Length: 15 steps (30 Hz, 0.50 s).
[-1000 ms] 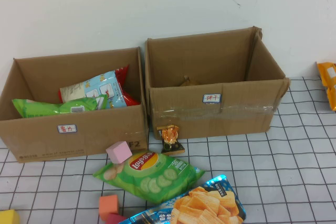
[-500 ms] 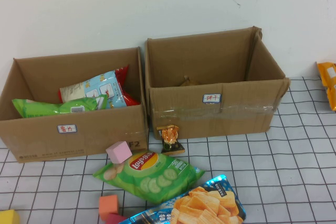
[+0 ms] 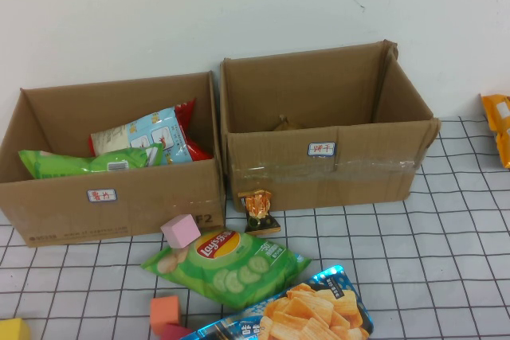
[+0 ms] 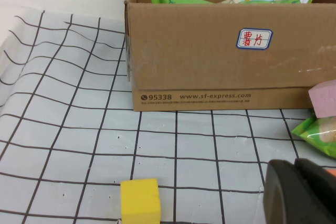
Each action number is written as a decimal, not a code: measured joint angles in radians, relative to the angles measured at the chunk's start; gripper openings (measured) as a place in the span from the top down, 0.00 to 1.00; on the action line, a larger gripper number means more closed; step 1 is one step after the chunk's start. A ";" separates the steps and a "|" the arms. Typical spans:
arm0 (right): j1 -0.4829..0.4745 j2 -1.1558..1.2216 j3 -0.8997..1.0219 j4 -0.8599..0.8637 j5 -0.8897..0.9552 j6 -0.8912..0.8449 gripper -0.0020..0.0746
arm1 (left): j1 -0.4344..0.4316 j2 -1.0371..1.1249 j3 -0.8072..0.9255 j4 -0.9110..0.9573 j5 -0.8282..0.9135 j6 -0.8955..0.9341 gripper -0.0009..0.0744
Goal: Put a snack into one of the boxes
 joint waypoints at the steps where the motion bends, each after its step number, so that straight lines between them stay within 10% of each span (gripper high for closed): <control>1: 0.000 0.000 0.000 0.002 0.000 0.000 0.98 | 0.000 0.000 0.000 0.000 0.000 0.000 0.99; 7: 0.000 0.000 0.000 0.137 0.000 0.006 0.98 | 0.000 0.000 0.000 0.000 0.000 0.000 0.99; 15: 0.000 0.000 0.002 0.879 -0.002 0.087 0.98 | 0.000 0.000 0.000 0.000 0.000 0.000 0.99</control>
